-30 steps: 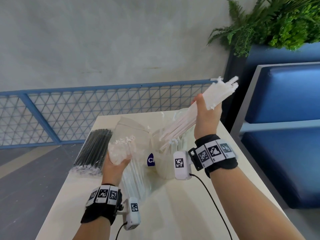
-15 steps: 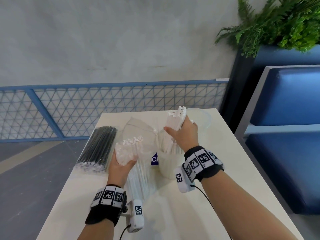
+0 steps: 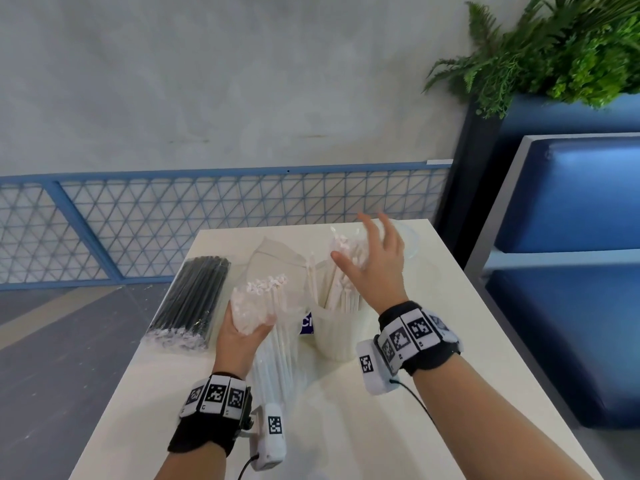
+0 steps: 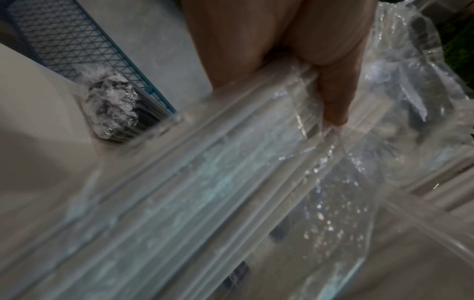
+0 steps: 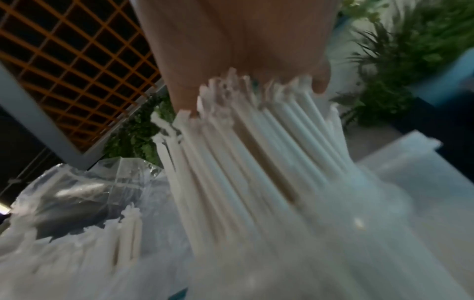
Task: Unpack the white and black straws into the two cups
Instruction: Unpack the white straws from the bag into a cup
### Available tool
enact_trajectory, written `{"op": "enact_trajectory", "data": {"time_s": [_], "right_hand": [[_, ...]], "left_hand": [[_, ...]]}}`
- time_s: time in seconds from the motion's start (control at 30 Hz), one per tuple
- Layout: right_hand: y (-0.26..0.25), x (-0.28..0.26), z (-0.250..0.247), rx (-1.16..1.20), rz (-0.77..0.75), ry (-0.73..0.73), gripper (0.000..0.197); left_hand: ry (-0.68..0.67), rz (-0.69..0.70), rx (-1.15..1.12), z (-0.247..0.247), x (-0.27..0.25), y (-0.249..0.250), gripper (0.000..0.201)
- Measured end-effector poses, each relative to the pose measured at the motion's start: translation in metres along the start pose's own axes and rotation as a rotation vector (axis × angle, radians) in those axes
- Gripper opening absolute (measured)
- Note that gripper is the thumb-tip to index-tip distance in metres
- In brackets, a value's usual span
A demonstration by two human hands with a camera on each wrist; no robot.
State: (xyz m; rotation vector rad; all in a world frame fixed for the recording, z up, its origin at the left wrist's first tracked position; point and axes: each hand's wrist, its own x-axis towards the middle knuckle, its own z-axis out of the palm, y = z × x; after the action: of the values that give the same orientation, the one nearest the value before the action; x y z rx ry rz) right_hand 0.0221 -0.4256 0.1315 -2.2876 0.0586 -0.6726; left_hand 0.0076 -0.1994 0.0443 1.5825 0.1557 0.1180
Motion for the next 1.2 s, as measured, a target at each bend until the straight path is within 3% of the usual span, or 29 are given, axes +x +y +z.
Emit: {"op": "enact_trajectory", "data": {"time_s": [0.1, 0.2, 0.33, 0.47, 0.67, 0.9, 1.2], "right_hand": [[0.005, -0.020, 0.005, 0.325, 0.171, 0.052, 0.090], [0.006, -0.034, 0.016, 0.260, 0.113, -0.043, 0.105], [0.004, -0.031, 0.028, 0.186, 0.052, 0.014, 0.111], [0.003, -0.026, 0.034, 0.149, 0.130, 0.015, 0.105], [0.004, -0.019, 0.038, 0.080, 0.240, -0.170, 0.070], [0.003, -0.011, 0.030, 0.147, 0.233, -0.089, 0.049], [-0.004, -0.001, 0.013, 0.285, 0.131, 0.010, 0.058]], "left_hand": [[0.000, -0.006, -0.004, -0.001, 0.000, 0.000, 0.072], [-0.017, -0.004, -0.007, -0.001, -0.002, 0.001, 0.081], [-0.021, -0.005, -0.001, 0.000, -0.002, 0.000, 0.079], [-0.018, 0.003, 0.013, 0.000, 0.000, -0.001, 0.072], [-0.023, 0.033, 0.027, 0.001, -0.002, 0.000, 0.065], [-0.021, 0.035, 0.021, 0.002, -0.007, 0.007, 0.066], [-0.028, 0.060, 0.017, 0.003, -0.008, 0.008, 0.065]]}}
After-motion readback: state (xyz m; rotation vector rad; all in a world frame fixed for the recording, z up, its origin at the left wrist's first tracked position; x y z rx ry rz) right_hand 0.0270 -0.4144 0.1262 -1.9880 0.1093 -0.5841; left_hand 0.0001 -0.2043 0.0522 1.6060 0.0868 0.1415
